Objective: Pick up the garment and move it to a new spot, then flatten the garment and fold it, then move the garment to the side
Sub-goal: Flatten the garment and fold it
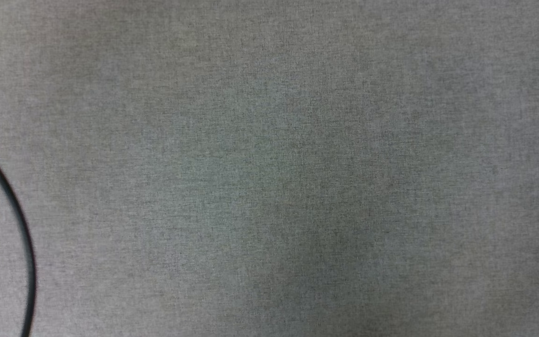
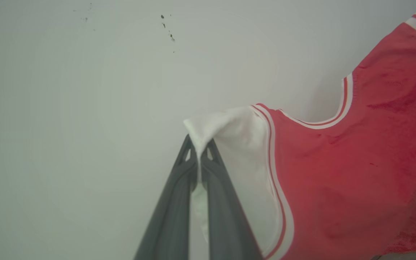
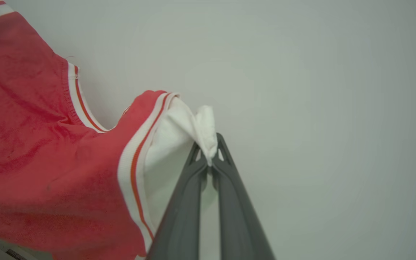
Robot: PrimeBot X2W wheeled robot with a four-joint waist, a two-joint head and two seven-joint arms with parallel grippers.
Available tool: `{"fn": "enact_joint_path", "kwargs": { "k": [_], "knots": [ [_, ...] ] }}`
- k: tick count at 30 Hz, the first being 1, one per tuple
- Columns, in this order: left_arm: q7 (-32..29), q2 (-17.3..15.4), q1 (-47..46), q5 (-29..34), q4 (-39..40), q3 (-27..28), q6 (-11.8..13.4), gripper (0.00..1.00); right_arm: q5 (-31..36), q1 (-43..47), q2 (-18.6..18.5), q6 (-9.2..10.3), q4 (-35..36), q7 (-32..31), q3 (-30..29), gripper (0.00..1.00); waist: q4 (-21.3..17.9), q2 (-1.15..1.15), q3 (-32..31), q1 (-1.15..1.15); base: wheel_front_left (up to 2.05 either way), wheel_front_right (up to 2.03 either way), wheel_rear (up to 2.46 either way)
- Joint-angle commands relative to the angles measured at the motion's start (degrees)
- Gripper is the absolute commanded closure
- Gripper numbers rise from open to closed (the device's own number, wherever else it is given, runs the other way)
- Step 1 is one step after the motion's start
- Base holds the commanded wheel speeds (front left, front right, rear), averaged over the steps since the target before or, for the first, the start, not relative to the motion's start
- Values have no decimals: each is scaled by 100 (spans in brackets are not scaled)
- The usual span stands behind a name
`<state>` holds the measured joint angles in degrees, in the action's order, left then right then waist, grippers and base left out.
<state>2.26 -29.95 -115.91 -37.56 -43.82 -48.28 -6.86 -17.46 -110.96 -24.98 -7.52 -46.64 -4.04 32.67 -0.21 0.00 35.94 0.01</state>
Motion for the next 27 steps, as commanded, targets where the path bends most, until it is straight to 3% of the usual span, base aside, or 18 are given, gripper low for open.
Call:
{"fn": "enact_joint_path", "kwargs": {
  "k": [1, 15, 19, 27],
  "knots": [
    [81, 21, 200, -35, -66, -48, -17, 100, -42, 223, 40, 6, -85, 85, 55, 100, 5, 0, -23, -1, 0, 0, 0],
    [1002, -122, 3006, -576, -264, -537, -30, 100, -1022, 2629, 455, 6, -585, 1062, 806, 100, -64, 0, -945, -1, 0, 0, 0],
    [1146, -188, 4121, -800, 47, -562, 127, 100, -1382, 3456, 401, 5, -443, 1161, 1220, 100, -82, 0, -1350, -1, 0, 0, 0],
    [1247, -633, 6466, -1312, 1034, -598, 630, 100, -2176, 5130, -2, 6, -70, 1422, 1840, 100, -144, 0, -2187, -1, 0, 0, 0]
  ]
}}
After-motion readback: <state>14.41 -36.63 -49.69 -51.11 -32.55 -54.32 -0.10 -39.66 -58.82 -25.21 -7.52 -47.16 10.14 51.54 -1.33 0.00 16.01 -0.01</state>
